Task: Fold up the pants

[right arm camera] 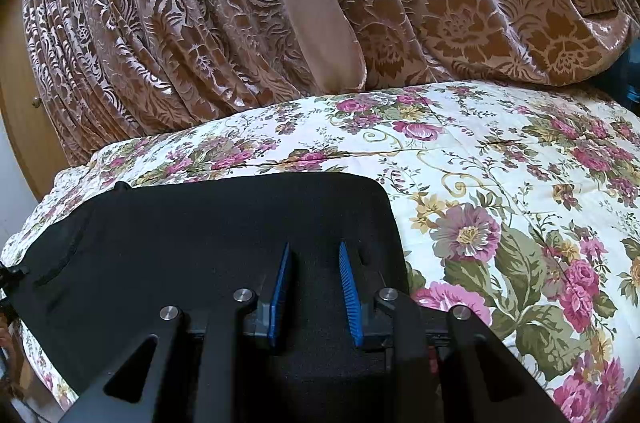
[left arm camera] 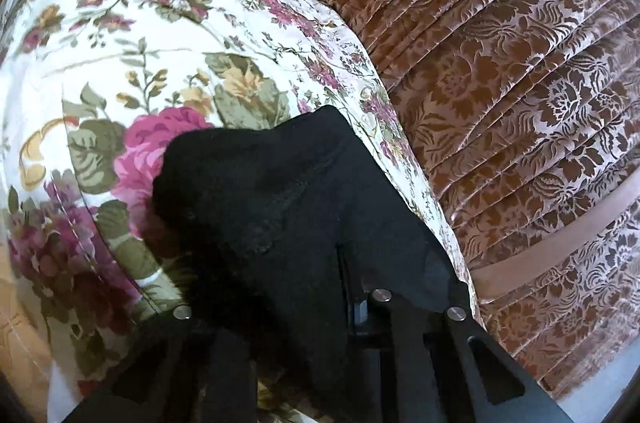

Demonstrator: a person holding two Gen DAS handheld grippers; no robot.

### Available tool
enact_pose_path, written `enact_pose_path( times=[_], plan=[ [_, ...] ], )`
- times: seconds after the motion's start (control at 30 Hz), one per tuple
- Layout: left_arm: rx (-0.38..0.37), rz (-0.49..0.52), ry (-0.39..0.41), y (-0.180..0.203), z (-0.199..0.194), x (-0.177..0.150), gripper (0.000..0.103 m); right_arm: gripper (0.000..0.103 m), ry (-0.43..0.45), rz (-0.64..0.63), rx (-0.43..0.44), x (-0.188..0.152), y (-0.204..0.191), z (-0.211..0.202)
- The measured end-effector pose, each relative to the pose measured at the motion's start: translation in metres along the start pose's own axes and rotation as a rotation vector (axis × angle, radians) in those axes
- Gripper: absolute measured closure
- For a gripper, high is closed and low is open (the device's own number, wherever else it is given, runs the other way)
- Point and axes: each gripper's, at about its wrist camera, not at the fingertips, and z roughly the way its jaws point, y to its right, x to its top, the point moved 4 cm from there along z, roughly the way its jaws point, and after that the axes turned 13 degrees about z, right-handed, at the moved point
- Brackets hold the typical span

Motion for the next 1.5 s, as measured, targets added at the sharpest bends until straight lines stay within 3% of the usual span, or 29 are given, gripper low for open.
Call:
enact_pose_path(
  times=[0.13,0.43,0.7,1.13,1.5],
  plan=[
    [0.004,0.081,0.044,0.028,-0.015,0.007,0.089,0.077,-0.001,0.001,0.001,0.0,0.0,0.0],
    [-0.087,0.297,0.126,0.114,-0.046,0.013,0.089,0.077,-0.001,0.003,0.0,0.0,-0.001,0.0],
    [-0.24,0.459,0.15,0.195,-0.065,0.009,0.089,0.077,-0.001,0.003,0.001,0.0,0.0,0.0],
    [-0.454,0.633,0.024,0.294,-0.056,-0.049,0.089,0.077,-0.003,0.013,0.005,0.0,-0.001,-0.001],
    [-0.489,0.681,-0.095,0.317,-0.034,-0.092,0.089,0.077,-0.004,0.021,0.006,0.001,0.0,0.0]
  ],
)
